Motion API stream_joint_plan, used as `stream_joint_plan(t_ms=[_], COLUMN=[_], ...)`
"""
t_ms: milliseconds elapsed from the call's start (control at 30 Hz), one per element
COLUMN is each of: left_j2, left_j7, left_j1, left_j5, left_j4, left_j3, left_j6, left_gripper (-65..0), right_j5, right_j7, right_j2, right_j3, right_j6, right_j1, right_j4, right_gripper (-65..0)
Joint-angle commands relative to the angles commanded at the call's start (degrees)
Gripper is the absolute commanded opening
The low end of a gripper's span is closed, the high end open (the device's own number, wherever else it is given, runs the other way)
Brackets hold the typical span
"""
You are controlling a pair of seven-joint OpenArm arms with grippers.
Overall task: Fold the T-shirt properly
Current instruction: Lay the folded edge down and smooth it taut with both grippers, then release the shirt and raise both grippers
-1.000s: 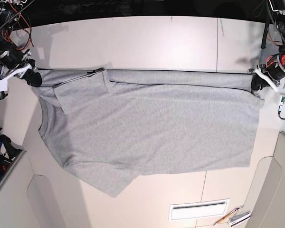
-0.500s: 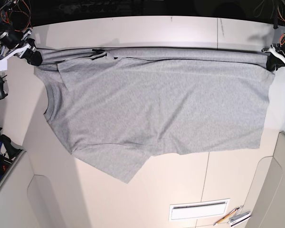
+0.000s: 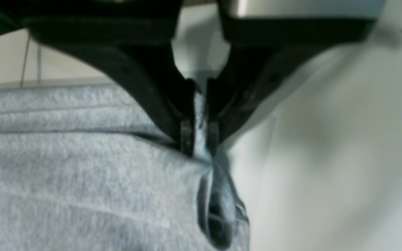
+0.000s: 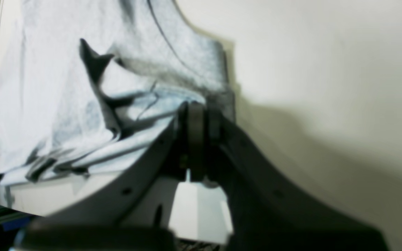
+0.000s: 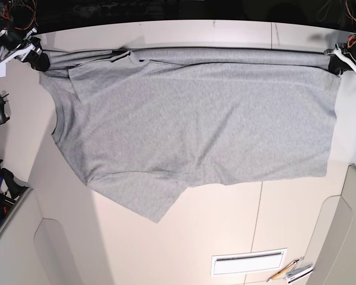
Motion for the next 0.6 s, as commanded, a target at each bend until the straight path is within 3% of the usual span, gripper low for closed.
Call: stream_joint_plan(t_ms=[200, 333, 400, 467, 600], left_j2=[0.0, 0.0, 0.0, 0.0, 0.0], left_j7=[0.0, 0.0, 0.0, 0.0, 0.2], left_j1=[1.9, 1.9, 1.9, 1.9, 1.9], left_j5=[-0.9, -1.0, -1.0, -1.0, -1.9], left_j4=[0.0, 0.0, 0.0, 0.0, 0.0], left_j3=[0.0, 0.0, 0.0, 0.0, -2.6], left_j6=[0.0, 0.0, 0.0, 0.0, -0.1], left_gripper=[-65.0, -50.1, -46.5, -46.5, -46.5], right_j5=[0.0, 0.0, 0.0, 0.0, 1.3], right_j7=[0.0, -0.4, -0.6, -0.9, -1.5], right_j2=[0.0, 0.0, 0.0, 0.0, 0.0], right_j3=[0.3, 0.3, 0.3, 0.3, 2.4], right_j6=[0.00, -0.42, -0.50, -0.50, -0.46], right_j1=[-0.2, -0.2, -0.2, -0.2, -0.2], right_j4=[0.1, 0.1, 0.1, 0.1, 0.4], right_gripper=[-65.0, -65.0, -49.3, -38.7, -37.5])
